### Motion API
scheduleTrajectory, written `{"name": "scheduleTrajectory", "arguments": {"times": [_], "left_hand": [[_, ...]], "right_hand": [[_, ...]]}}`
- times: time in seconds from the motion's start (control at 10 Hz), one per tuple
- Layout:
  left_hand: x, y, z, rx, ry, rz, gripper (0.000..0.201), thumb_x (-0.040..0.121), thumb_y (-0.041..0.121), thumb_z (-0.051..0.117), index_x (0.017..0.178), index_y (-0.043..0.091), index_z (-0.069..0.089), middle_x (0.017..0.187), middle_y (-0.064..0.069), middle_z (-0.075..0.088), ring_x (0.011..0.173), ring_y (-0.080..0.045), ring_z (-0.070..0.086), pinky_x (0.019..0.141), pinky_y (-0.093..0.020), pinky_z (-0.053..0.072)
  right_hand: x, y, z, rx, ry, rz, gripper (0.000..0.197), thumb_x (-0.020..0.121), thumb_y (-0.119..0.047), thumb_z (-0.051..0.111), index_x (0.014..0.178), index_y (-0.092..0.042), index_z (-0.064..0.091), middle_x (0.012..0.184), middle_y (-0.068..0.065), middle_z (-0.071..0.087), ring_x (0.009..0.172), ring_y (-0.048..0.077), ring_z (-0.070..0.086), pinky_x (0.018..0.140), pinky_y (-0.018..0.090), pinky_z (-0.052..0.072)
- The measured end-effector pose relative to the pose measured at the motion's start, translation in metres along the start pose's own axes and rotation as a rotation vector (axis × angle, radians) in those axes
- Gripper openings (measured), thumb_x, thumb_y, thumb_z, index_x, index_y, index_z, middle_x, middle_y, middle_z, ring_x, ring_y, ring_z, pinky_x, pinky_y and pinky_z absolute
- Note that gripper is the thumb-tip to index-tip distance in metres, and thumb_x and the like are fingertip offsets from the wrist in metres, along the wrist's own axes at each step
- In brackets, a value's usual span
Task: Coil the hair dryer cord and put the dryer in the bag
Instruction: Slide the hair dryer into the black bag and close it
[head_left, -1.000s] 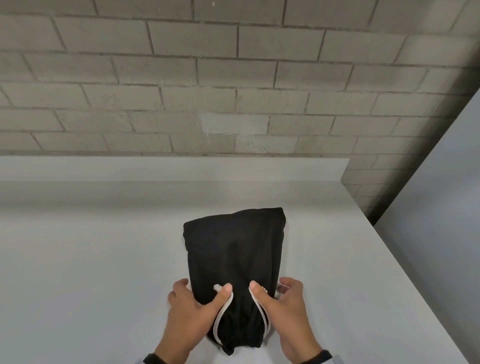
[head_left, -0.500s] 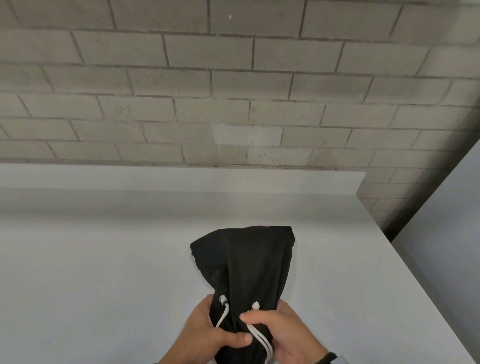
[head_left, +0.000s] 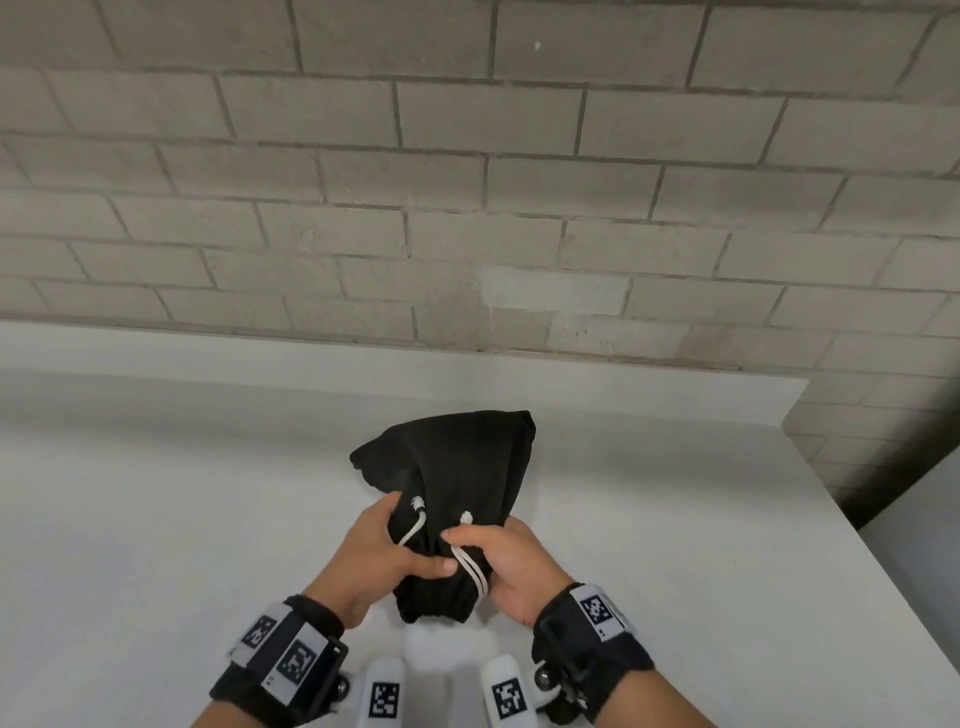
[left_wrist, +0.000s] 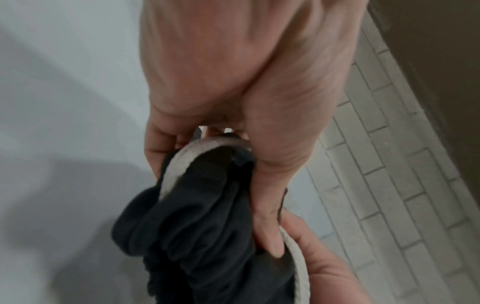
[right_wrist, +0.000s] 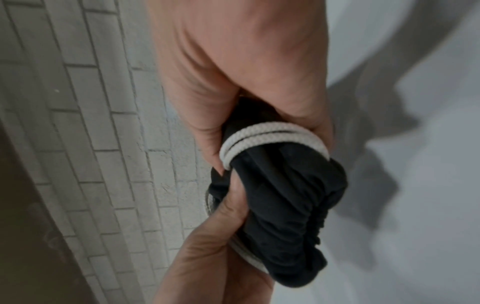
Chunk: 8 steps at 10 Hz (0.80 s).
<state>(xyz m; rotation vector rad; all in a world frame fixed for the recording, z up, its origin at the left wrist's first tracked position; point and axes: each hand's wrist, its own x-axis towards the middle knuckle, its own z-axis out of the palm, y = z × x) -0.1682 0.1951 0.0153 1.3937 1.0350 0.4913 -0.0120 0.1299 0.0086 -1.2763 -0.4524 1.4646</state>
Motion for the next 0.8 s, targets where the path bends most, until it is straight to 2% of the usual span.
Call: {"name": "scheduleTrajectory", "arguments": {"times": [0.3,0.4,0.5,0.6,0.7,0.8], "left_hand": [[0.049,-0.002,-0.037,-0.020,0.129,-0.058,0.065,0.055,-0.008,0.090,0.111,0.014,0.063,0.099,-0.005,0.076,0.094,-0.022,0.072,0.077,-0.034,0.059],[0.062,-0.005,-0.039,-0.052,0.199,-0.095,0.070,0.053,-0.007,0.091,0.112,0.015,0.060,0.103,-0.006,0.073,0.098,-0.024,0.069,0.084,-0.039,0.058],[0.071,-0.007,-0.040,-0.081,0.248,-0.117,0.074,0.052,-0.006,0.092,0.115,0.012,0.058,0.105,-0.008,0.072,0.102,-0.027,0.068,0.088,-0.041,0.056],[0.074,-0.007,-0.041,-0.096,0.288,-0.100,0.079,0.054,-0.004,0.091,0.121,0.014,0.053,0.110,-0.007,0.068,0.103,-0.025,0.065,0.088,-0.038,0.054],[0.065,-0.005,-0.041,-0.076,0.268,-0.081,0.085,0.056,0.003,0.093,0.127,0.016,0.050,0.113,-0.003,0.065,0.103,-0.021,0.064,0.083,-0.033,0.054],[0.050,-0.007,-0.041,-0.066,0.226,-0.050,0.096,0.053,0.014,0.095,0.135,0.018,0.045,0.120,0.000,0.063,0.104,-0.015,0.063,0.080,-0.028,0.053]], "right_hand": [[0.060,-0.006,0.030,0.043,0.066,-0.002,0.039,0.075,0.005,0.073,0.113,0.000,0.065,0.103,0.019,0.073,0.093,0.031,0.072,0.073,0.038,0.060],[0.072,-0.009,0.033,0.049,0.109,-0.005,0.043,0.073,0.004,0.076,0.114,0.000,0.063,0.104,0.019,0.072,0.092,0.030,0.072,0.069,0.036,0.060],[0.079,-0.011,0.034,0.034,0.135,-0.036,0.040,0.074,-0.004,0.080,0.112,-0.005,0.065,0.103,0.013,0.074,0.091,0.025,0.072,0.067,0.032,0.060],[0.083,-0.007,0.030,-0.013,0.137,-0.069,0.049,0.068,-0.022,0.087,0.112,-0.010,0.067,0.102,0.004,0.075,0.094,0.019,0.072,0.081,0.033,0.059],[0.077,-0.005,0.024,-0.031,0.154,-0.069,0.060,0.059,-0.033,0.091,0.110,-0.013,0.065,0.104,0.003,0.074,0.096,0.018,0.071,0.089,0.038,0.057],[0.068,-0.002,0.010,-0.153,0.220,-0.043,0.089,0.048,-0.052,0.091,0.117,-0.013,0.052,0.119,0.003,0.067,0.103,0.019,0.067,0.095,0.040,0.054]]}}
